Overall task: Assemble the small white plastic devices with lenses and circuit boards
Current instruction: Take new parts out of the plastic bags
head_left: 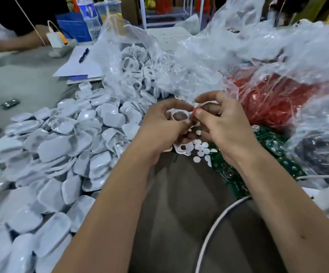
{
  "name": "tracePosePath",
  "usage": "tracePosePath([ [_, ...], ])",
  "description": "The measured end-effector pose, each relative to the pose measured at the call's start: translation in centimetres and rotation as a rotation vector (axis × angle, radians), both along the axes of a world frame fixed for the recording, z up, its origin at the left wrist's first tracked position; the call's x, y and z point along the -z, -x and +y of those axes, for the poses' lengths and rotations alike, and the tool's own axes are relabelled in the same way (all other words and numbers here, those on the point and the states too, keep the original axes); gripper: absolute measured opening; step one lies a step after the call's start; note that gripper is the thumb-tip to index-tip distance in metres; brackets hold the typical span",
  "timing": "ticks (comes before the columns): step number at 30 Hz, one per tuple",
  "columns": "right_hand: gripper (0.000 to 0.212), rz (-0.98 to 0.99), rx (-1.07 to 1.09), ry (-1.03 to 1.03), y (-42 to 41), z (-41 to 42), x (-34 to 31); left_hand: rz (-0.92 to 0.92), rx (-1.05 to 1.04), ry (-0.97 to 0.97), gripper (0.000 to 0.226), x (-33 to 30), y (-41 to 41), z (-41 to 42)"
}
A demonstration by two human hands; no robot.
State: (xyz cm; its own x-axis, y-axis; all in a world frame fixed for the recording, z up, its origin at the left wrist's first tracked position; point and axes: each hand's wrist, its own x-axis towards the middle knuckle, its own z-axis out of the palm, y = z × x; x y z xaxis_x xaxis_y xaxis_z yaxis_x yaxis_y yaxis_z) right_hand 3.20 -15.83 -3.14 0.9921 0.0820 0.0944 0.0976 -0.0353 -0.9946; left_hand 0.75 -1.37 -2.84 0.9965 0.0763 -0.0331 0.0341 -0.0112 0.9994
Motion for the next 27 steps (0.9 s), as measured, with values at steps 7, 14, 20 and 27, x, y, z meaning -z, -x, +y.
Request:
tracePosePath([
  [7,0.013,-0.095,0.074,0.030,0.30,0.03,0.30,0.004,0.013,0.020,0.021,-0.59,0.72,0.42],
  [14,0.015,-0.111,0.065,-0.040,0.09,0.16,0.19,0.030,0.001,0.052,0.027,-0.97,0.89,0.73],
  [20,0.018,-0.159,0.099,-0.014,0.01,0.05,0.46,0.036,0.003,0.065,0.029,-0.96,0.99,0.60],
  [27,0.020,-0.419,0.223,0.209,0.21,0.36,0.76,-0.039,-0.058,0.124,0.029,-0.95,1.01,0.03],
])
